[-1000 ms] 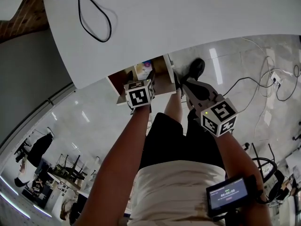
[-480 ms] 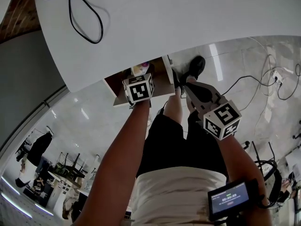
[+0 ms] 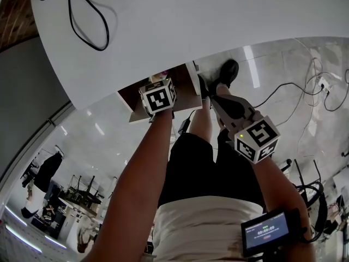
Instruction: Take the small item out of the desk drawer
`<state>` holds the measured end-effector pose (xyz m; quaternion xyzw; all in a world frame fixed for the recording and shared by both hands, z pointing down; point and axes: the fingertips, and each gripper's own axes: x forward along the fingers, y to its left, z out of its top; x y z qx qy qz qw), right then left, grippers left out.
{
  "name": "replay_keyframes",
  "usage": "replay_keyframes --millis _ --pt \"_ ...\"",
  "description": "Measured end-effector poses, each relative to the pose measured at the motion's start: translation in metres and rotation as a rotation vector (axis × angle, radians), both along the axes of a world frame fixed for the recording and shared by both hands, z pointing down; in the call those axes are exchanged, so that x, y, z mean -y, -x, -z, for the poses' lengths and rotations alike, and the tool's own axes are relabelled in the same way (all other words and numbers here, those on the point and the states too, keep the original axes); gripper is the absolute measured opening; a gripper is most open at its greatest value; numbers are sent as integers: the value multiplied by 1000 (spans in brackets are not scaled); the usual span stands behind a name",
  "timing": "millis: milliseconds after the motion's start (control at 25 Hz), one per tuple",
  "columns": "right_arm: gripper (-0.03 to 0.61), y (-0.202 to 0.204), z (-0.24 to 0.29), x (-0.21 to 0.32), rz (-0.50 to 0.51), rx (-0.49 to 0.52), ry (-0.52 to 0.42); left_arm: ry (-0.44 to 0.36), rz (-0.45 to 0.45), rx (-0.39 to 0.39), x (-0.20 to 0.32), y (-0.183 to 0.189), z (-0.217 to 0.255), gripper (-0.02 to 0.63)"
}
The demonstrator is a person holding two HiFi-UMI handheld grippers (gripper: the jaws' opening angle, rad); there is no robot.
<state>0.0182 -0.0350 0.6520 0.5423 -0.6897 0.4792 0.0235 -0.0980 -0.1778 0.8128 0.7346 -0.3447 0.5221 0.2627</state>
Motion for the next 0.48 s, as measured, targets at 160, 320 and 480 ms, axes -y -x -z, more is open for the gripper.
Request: replay_keyframes --millis 160,320,480 --pt "6 4 -3 -2 4 10 3 -6 8 6 5 -1 -9 399" --pt "6 2 -6 -6 3 13 11 4 18 35 9 3 -18 402" --pt "6 -6 -8 -10 -17 12 15 9 11 59 8 3 -23 402"
